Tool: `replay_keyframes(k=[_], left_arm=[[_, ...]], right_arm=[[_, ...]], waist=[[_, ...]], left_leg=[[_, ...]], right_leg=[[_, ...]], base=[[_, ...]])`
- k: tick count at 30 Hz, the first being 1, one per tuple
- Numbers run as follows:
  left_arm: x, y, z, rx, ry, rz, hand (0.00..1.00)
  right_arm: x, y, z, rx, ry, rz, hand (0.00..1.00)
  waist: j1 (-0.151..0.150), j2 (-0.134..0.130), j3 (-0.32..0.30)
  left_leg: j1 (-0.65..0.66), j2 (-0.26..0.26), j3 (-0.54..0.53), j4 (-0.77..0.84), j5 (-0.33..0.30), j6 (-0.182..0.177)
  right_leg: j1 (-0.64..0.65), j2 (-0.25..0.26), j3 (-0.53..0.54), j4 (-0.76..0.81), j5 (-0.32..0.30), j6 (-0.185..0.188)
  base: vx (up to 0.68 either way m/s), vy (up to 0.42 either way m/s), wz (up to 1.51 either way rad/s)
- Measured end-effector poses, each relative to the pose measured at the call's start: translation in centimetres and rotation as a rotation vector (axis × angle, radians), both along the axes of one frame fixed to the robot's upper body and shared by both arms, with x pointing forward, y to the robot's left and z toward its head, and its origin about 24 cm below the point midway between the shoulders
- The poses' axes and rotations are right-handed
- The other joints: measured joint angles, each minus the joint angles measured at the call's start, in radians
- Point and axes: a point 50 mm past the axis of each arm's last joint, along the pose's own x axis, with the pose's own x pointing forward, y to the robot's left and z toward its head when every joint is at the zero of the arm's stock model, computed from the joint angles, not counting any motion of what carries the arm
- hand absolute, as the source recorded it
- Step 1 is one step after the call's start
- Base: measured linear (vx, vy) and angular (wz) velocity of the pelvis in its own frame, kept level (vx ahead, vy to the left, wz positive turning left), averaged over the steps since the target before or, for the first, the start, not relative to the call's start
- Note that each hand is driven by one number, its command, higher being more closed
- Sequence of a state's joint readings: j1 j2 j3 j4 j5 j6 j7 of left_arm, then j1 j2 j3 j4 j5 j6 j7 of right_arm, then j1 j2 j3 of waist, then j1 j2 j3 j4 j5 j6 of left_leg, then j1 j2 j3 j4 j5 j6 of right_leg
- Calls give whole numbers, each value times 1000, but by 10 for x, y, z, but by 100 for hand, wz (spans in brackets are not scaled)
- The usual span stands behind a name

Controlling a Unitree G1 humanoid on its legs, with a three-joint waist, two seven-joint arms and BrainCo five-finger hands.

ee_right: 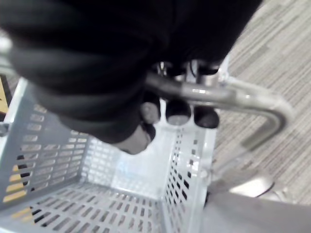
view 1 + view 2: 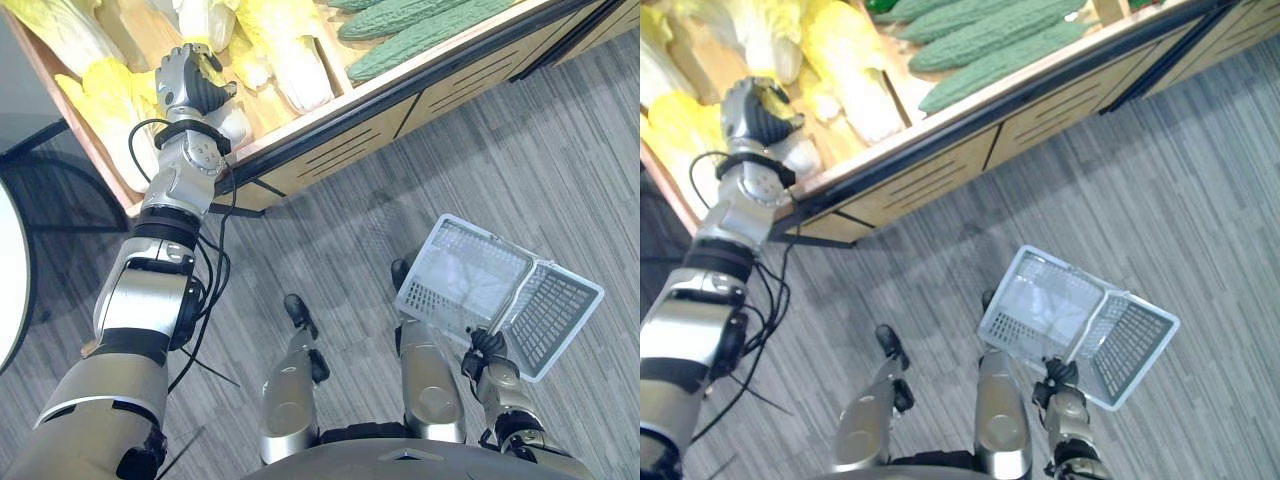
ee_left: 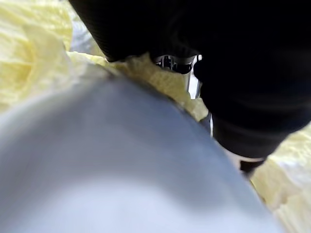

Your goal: Pick vegetable in the basket

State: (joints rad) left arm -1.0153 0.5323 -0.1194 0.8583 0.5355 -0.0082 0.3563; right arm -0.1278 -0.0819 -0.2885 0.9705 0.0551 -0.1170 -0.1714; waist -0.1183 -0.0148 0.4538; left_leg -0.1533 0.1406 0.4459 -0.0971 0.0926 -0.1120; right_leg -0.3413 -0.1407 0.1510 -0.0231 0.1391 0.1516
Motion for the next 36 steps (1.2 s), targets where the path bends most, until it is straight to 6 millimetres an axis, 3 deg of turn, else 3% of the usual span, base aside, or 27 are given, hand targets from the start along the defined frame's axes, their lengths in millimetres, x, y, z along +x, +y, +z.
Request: replay_keyframes(k=[4,8,13,18,22,24,29,30,31,32,33,34,35,36], left_arm=[[-1,1,1,-5,2,1,100],[-4,-14,5,9,-25,-75,100],[-16,-25,34,22,-163,-140,100],[-39,-19,55,43,-329,-139,100],[-47,-28,46,61,-358,-182,100],[-45,-41,40,48,-344,-220,100],[-46,-79,0,53,-241,-365,100],[-48,-84,-17,47,-187,-390,100],[-54,-84,-38,39,-129,-397,100],[-57,-84,-50,34,-96,-399,100],[-62,-84,-63,28,-56,-403,100],[-70,-86,-88,0,22,-413,100],[-74,-86,-97,-16,55,-413,100],[-79,-90,-111,-44,101,-425,100]], right_arm=[[-2,1,-2,4,13,2,100],[-11,0,-7,12,54,-5,100],[-26,-6,-13,22,88,-43,100],[-60,-11,-25,34,177,-84,100],[-92,-12,-34,46,248,-119,100],[-99,-11,-36,60,257,-152,100],[-96,-13,-30,45,209,-169,100],[-89,-13,-25,29,178,-156,100],[-77,-14,-17,10,125,-136,100],[-69,-14,-12,-5,94,-119,100],[-58,-11,-5,-21,46,-86,100],[-42,-5,8,-42,-28,-35,100],[-36,-2,13,-48,-59,-12,100],[-29,3,19,-62,-87,34,100]], waist=[[0,-1,1],[5,-2,-2],[26,-4,-12],[29,-2,-121],[28,-8,-218],[27,-11,-223],[24,-23,-231],[24,-24,-231],[23,-18,-234],[27,-14,-236],[29,-16,-239],[33,-25,-246],[38,-24,-247],[49,-22,-249]], left_leg=[[30,2,-10,0,-1,-1],[105,9,-25,0,-24,-4],[158,8,-45,0,-31,-6],[217,13,-45,0,-40,-14],[250,11,-52,0,-64,-14],[257,9,-73,0,-64,-14],[270,4,-26,0,-63,-12],[286,7,19,0,-63,-13],[306,19,76,8,-74,-17],[315,28,108,22,-84,-19],[331,41,161,45,-102,-25],[373,56,254,83,-138,-40],[391,66,293,110,-155,-48],[412,82,356,156,-170,-45]], right_leg=[[41,-1,-5,-11,0,0],[129,1,-33,-14,-20,1],[196,-3,-56,-13,-36,3],[257,0,-67,-12,-44,-1],[292,-5,-83,-6,-70,-4],[302,-8,-97,8,-81,-4],[258,-10,-81,69,-96,-4],[230,-14,-114,83,-106,-51],[213,-62,-296,112,-138,-149],[212,-90,-396,127,-141,-192],[210,-121,-513,154,-132,-242],[194,-177,-682,217,-58,-324],[182,-180,-723,246,-33,-298],[176,-179,-795,268,-28,-297]], base=[[36,-4,3],[21,-1,14],[6,-6,10],[45,-17,1],[4,-7,5],[-52,-24,23],[-65,-14,-23],[-41,14,-107],[-16,35,-130],[55,62,-146],[146,67,-186],[158,43,-196],[141,-4,-212],[91,-98,-210]])
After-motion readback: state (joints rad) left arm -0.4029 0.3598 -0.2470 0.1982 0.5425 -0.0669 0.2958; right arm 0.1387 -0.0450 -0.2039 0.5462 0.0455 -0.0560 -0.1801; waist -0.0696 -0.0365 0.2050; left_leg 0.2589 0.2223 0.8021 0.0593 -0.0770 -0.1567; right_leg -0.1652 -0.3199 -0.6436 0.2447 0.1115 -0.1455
